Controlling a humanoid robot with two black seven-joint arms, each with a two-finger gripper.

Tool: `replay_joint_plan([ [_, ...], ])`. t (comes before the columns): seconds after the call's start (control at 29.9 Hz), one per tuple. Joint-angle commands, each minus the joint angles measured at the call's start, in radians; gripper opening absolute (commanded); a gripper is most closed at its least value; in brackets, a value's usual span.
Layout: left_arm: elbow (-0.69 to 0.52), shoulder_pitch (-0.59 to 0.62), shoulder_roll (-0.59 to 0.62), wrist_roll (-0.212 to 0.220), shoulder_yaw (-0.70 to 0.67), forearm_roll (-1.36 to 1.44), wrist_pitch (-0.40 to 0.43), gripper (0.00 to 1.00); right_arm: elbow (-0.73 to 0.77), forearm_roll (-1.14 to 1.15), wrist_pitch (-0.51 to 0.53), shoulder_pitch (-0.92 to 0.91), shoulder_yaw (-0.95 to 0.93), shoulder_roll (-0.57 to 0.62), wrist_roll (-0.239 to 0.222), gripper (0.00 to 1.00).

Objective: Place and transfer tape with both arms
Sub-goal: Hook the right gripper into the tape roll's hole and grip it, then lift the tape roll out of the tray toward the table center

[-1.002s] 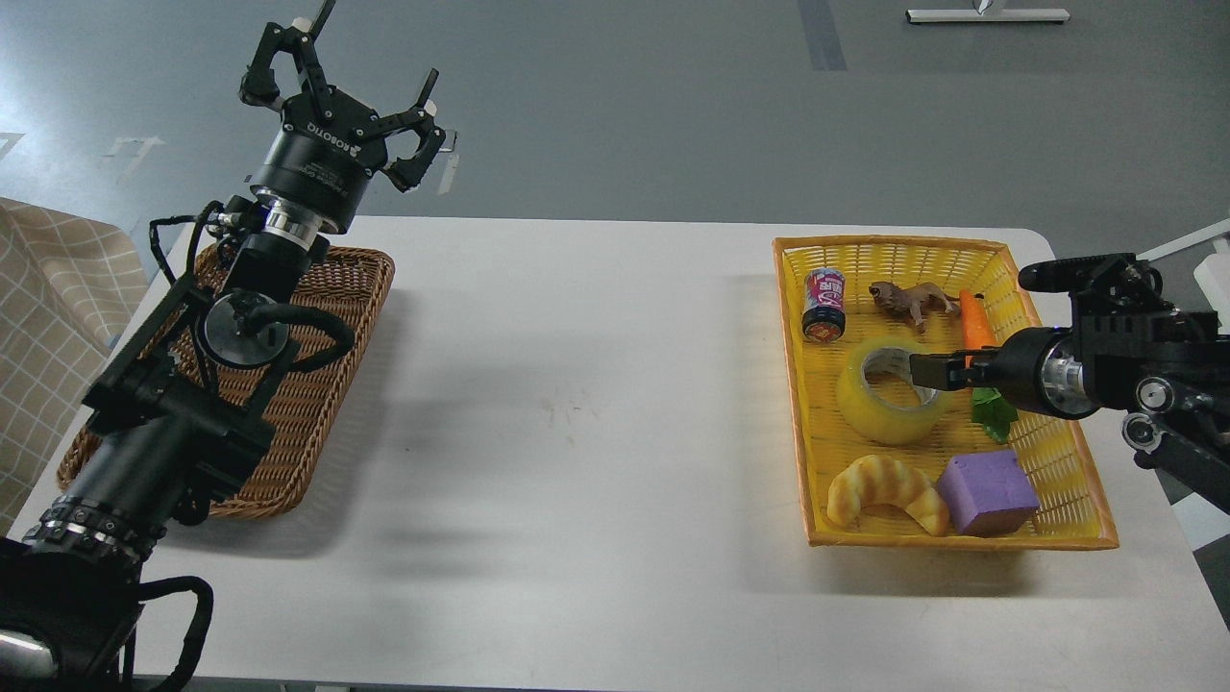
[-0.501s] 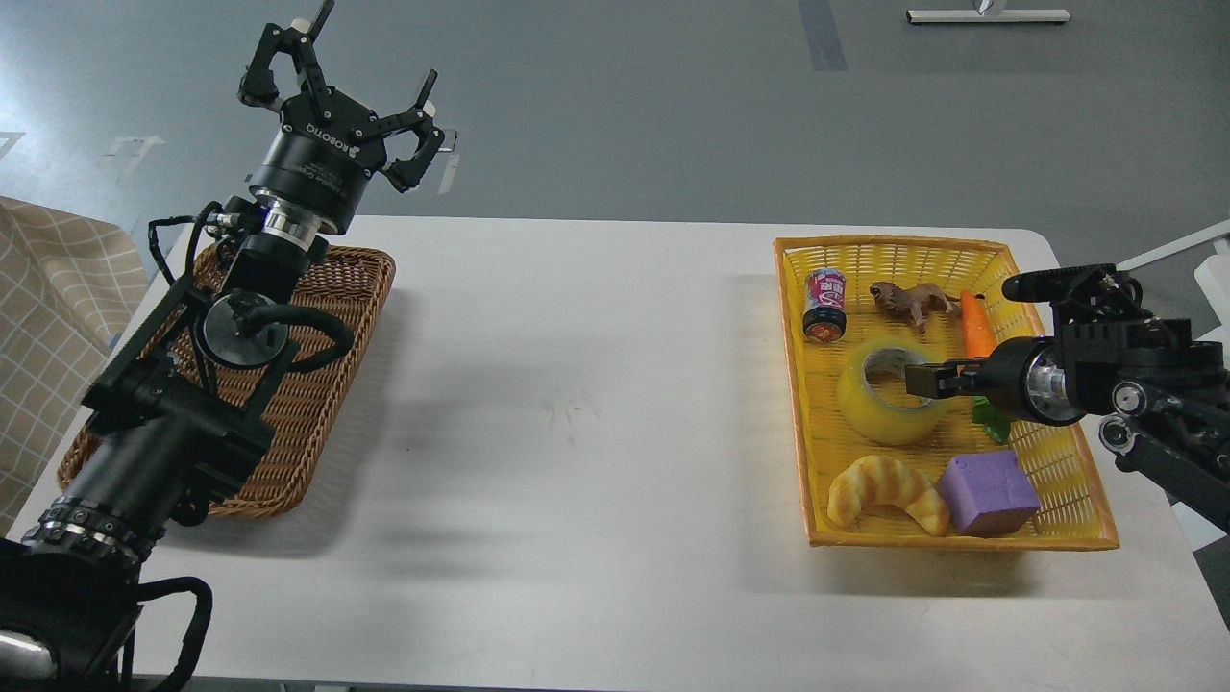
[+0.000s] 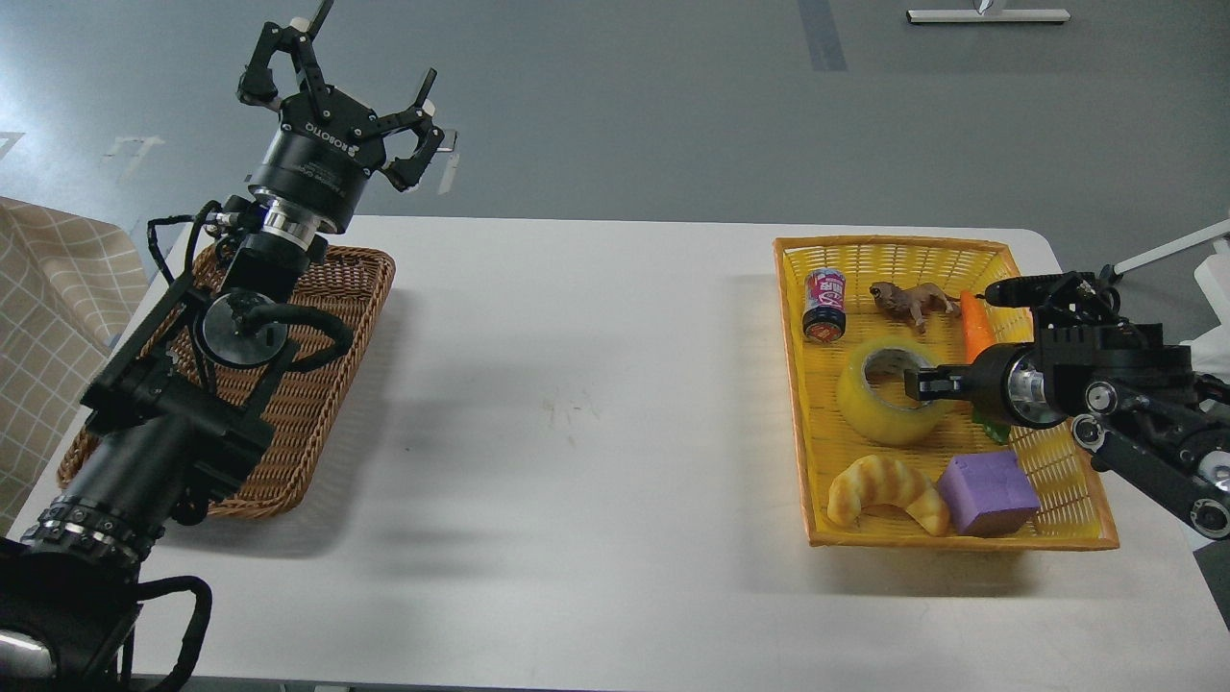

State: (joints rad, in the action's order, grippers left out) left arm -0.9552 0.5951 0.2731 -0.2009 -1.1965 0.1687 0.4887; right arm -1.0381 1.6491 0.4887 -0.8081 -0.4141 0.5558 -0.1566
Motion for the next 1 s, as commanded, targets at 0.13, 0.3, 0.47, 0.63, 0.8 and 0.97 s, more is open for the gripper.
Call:
replay_joint_plan([
  [0.13, 0.001, -0.001, -0.002, 0.0, 0.0, 0.0, 0.0, 0.98, 0.0, -0.003, 0.0, -0.009, -0.002, 0.001, 0.002, 0.0],
  [0.3, 0.001, -0.003, -0.002, 0.0, 0.0, 0.0, 0.0, 0.98, -0.013, -0.005, 0.0, -0.028, -0.005, 0.001, -0.001, 0.0],
  [0.47, 0.004, -0.005, -0.002, 0.0, 0.0, 0.0, 0.0, 0.98, -0.138, -0.011, 0.0, -0.057, -0.02, 0.068, -0.001, 0.0],
  [0.63, 0.004, -0.005, -0.002, 0.0, 0.0, 0.0, 0.0, 0.98, -0.31, -0.015, 0.0, -0.115, -0.061, 0.165, -0.001, 0.0],
  [0.8, 0.004, -0.006, 0.002, 0.0, 0.0, 0.0, 0.0, 0.98, -0.307, -0.038, 0.0, -0.212, -0.074, 0.15, -0.001, 0.0],
  [0.97, 0.004, -0.005, 0.006, 0.0, 0.0, 0.0, 0.0, 0.98, -0.232, -0.051, 0.0, -0.275, -0.068, 0.015, -0.001, 0.0],
])
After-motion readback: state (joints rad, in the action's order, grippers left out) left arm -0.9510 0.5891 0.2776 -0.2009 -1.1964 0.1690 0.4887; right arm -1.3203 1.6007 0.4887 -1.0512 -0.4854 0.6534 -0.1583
